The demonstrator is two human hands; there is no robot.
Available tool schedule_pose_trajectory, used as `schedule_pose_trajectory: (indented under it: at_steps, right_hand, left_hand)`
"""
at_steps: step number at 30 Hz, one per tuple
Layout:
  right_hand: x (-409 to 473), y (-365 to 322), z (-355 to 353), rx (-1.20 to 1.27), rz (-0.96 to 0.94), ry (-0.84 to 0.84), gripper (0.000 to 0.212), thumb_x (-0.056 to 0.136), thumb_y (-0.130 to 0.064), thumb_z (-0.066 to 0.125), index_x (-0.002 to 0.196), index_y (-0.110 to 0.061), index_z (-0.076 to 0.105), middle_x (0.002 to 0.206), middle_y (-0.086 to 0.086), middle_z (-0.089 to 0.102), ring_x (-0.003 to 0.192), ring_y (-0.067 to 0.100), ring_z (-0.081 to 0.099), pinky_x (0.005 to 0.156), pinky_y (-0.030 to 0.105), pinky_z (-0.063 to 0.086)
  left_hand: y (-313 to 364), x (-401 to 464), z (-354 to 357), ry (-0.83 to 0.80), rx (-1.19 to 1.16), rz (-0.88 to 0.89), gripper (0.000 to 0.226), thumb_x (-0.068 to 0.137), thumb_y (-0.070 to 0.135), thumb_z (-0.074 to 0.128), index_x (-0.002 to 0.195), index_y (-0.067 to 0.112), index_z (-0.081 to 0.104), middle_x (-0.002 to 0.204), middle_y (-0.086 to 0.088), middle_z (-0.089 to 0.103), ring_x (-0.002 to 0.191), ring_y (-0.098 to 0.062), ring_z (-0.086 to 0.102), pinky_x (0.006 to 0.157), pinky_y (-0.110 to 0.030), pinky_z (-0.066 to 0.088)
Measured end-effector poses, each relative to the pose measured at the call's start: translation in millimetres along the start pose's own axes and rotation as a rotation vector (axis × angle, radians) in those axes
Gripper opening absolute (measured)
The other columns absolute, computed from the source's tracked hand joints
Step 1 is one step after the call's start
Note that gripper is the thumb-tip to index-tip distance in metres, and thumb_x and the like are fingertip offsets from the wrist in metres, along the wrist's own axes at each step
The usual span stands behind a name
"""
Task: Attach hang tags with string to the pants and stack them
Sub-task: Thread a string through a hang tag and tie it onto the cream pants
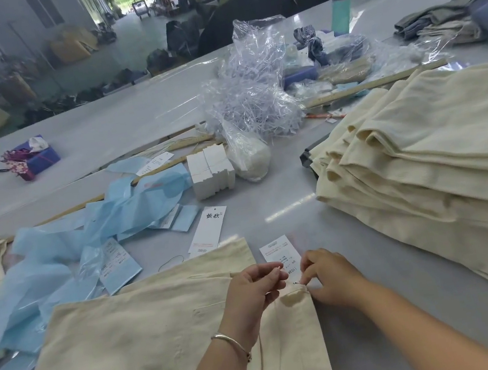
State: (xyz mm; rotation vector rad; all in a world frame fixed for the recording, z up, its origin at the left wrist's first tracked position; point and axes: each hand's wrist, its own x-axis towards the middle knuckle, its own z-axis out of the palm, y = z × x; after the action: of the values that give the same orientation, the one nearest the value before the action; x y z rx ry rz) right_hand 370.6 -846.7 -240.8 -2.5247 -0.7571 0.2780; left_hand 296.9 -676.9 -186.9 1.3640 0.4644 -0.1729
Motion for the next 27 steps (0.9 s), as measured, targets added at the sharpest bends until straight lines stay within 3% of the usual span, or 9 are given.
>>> schedule_pose_trajectory:
  at_steps: [5,8,11,14,18,22,27]
  right_hand:
    - [-6.6,-3.5,5.3,-0.027,0.03,0.031,0.017,0.087,-0.027,0.061,0.098,-0.027,0.074,0.104,-0.01,0.054,0.103,0.011,0.048,0.086,0.019,0.034]
    - [-4.1,-6.6,9.1,-0.022,0.126,0.007,0.014,0.085,-0.021,0.058,0.086,-0.026,0.071,0.104,-0.008,0.055,0.101,0.013,0.049,0.078,0.019,0.037]
    - [-1.5,-9.6,12.1,-0.022,0.223,-0.03,0.018,0.082,-0.024,0.06,0.066,-0.031,0.055,0.105,-0.005,0.055,0.097,0.015,0.055,0.074,0.021,0.041]
    - [-1.5,-11.9,16.8,0.022,0.237,-0.02,0.028,0.081,-0.027,0.062,0.061,-0.032,0.044,0.1,-0.006,0.055,0.094,0.014,0.054,0.071,0.021,0.041]
    - [-1.2,-17.5,20.4,0.062,0.196,0.021,0.01,0.085,-0.018,0.055,0.082,-0.027,0.057,0.092,-0.011,0.049,0.101,0.014,0.048,0.071,0.022,0.036]
    - [1.2,-27.4,24.6,0.017,0.257,-0.014,0.017,0.088,-0.012,0.047,0.083,-0.023,0.058,0.104,0.0,0.054,0.101,0.021,0.052,0.071,0.027,0.039]
    - [6.3,-34.9,25.6,-0.002,0.257,-0.027,0.026,0.087,-0.012,0.045,0.107,-0.024,0.057,0.111,-0.001,0.053,0.107,0.023,0.05,0.075,0.032,0.045]
  left_hand:
    - [2.3,-1.7,4.3,-0.009,0.019,0.01,0.01,0.089,0.003,0.066,0.096,0.006,0.072,0.084,-0.007,0.075,0.068,-0.009,0.067,0.06,-0.016,0.05]
    - [2.1,-3.9,6.4,-0.015,0.023,0.013,0.009,0.089,0.005,0.066,0.096,0.007,0.072,0.084,-0.007,0.075,0.068,-0.009,0.067,0.06,-0.016,0.05]
    - [3.3,-5.2,7.8,-0.023,0.026,0.018,0.01,0.089,0.005,0.065,0.096,0.006,0.072,0.084,-0.006,0.075,0.068,-0.008,0.066,0.06,-0.015,0.05]
    - [6.5,-5.8,7.8,-0.031,0.026,0.02,0.01,0.09,0.004,0.064,0.097,0.005,0.071,0.084,-0.007,0.075,0.068,-0.009,0.066,0.062,-0.016,0.05]
    - [9.7,-5.5,6.4,-0.039,0.014,0.03,0.01,0.089,0.003,0.064,0.097,0.004,0.071,0.083,-0.008,0.074,0.068,-0.01,0.066,0.061,-0.017,0.05]
    - [5.4,-7.1,6.1,-0.043,0.008,0.014,0.01,0.089,0.002,0.065,0.095,0.004,0.072,0.083,-0.01,0.074,0.068,-0.011,0.066,0.06,-0.017,0.05]
    - [2.7,-9.0,5.0,-0.058,-0.012,0.007,0.02,0.089,0.001,0.064,0.081,0.012,0.078,0.086,-0.013,0.074,0.067,-0.012,0.066,0.061,-0.017,0.051]
